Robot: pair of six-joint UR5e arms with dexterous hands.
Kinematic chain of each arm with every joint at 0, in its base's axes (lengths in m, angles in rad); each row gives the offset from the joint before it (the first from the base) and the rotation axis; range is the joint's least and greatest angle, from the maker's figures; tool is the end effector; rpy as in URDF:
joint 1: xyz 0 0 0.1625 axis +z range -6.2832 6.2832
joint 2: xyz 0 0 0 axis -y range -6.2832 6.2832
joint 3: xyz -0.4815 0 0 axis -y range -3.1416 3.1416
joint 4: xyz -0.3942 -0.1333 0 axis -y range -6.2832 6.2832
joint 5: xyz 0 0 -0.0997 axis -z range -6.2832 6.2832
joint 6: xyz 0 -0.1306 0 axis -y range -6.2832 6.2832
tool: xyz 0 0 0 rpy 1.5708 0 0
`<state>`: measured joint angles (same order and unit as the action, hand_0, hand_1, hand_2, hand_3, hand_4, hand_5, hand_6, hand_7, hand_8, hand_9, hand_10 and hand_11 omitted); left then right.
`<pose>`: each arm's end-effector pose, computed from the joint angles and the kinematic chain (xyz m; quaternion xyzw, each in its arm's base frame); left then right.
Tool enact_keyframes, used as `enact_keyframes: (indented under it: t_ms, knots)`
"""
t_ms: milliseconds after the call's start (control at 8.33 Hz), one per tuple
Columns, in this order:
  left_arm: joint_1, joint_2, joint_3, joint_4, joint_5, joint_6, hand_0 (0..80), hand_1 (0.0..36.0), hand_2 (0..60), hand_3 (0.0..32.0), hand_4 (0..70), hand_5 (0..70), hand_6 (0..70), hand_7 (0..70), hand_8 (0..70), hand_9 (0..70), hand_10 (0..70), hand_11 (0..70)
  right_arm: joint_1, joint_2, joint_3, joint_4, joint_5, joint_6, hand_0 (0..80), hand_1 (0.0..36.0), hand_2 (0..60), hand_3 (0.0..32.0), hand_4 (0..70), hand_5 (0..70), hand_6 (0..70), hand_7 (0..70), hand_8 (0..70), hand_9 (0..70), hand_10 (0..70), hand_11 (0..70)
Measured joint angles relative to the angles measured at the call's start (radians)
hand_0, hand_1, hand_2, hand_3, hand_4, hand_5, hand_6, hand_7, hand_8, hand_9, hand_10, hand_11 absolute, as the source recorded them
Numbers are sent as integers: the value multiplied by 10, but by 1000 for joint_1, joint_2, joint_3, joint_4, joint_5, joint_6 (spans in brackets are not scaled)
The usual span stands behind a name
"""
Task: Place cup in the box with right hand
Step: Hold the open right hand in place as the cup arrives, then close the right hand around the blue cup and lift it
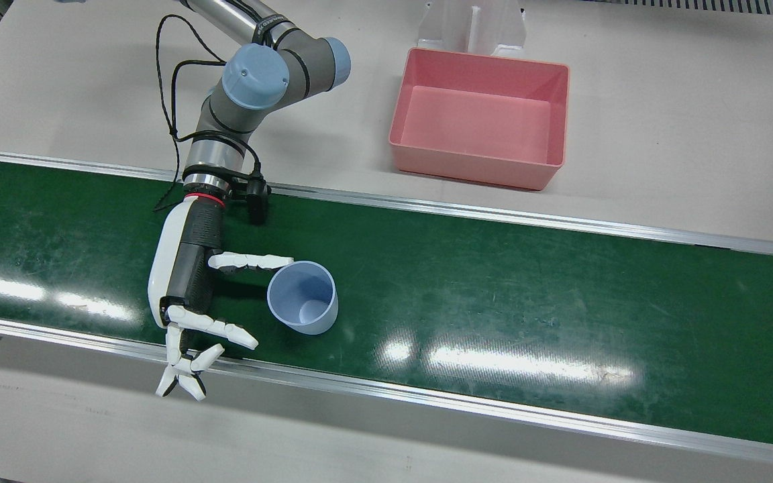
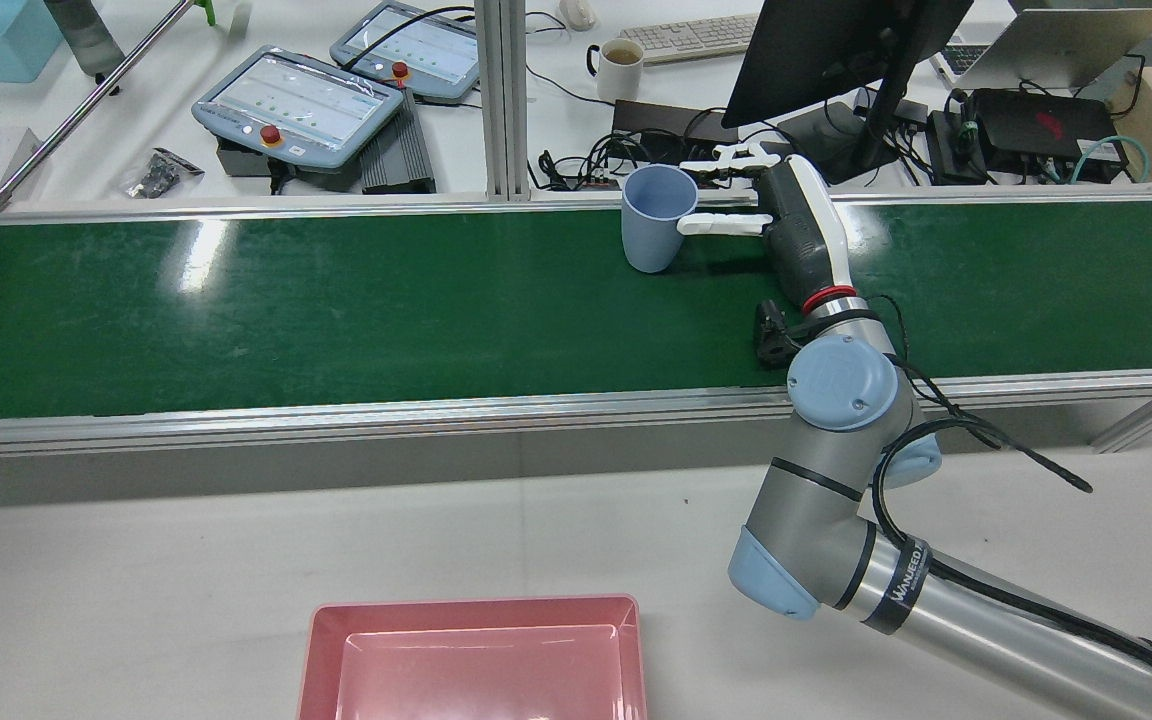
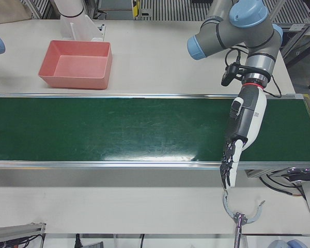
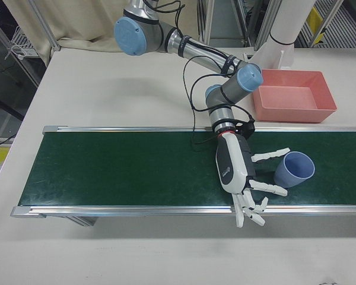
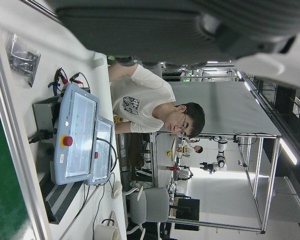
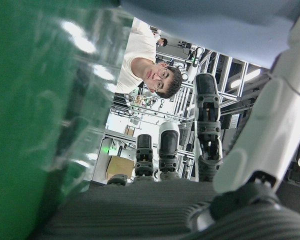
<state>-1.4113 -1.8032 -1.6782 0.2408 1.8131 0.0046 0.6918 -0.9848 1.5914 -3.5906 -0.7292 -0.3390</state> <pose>-0.0024 -0.6269 0.5863 -0.1378 0.7273 -0.6567 0.1439 -0.3855 -0.6189 0.4238 0.0704 -0.7398 0.6638 0.0842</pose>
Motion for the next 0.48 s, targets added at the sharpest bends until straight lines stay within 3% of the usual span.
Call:
enact_keyframes:
  t_ms: [480]
  knots:
    - [0,0,0,0,0,0,0,0,0,0,0,0,0,0,0,0,0,0,0,0,2,-2,-1,0,500,92,1,0,660,11,129,697,84,243,0,0]
